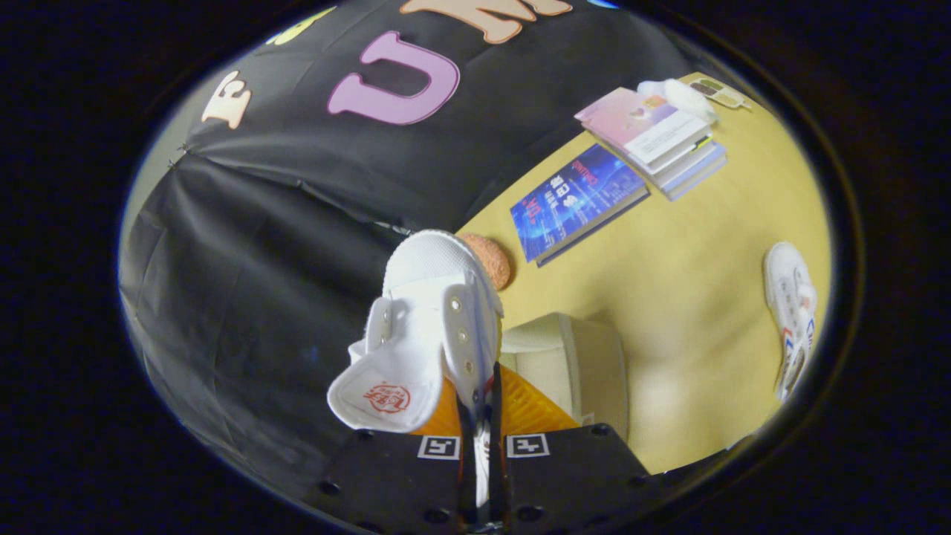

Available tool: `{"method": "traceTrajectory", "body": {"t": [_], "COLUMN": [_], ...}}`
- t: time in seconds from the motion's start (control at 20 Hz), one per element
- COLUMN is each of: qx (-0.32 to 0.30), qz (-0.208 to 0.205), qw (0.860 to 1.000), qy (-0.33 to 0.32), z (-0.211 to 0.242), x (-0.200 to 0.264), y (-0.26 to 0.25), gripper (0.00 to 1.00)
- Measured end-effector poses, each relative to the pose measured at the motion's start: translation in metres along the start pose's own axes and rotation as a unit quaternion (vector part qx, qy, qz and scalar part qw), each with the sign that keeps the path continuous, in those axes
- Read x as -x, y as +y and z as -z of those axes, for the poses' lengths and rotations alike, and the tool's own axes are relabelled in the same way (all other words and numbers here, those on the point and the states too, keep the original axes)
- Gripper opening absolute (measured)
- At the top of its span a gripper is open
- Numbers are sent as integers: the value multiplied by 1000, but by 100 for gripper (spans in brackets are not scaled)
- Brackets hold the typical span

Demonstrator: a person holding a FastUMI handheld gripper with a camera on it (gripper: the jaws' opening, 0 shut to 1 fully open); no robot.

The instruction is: Open the storage box then place both shoes into the box .Put the left shoe in first, then the right shoe, with the right side of both shoes facing outward in a uniform manner.

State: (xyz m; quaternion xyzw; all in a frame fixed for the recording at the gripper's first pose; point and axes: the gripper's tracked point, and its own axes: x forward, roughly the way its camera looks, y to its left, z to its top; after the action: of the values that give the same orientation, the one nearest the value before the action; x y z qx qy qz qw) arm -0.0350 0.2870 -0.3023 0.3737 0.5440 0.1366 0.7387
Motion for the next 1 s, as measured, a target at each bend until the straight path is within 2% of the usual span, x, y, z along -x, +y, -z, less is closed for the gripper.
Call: {"method": "traceTrajectory", "body": {"t": [0.4,0.7,1.0], "qx": [20,-8,-13], "qz": [47,96,166], "qw": [997,991,980], "qy": [56,89,106], "z": [85,110,122], "x": [-63,-91,-114], "y": [-11,-43,-71], "gripper": [9,9,9]}}
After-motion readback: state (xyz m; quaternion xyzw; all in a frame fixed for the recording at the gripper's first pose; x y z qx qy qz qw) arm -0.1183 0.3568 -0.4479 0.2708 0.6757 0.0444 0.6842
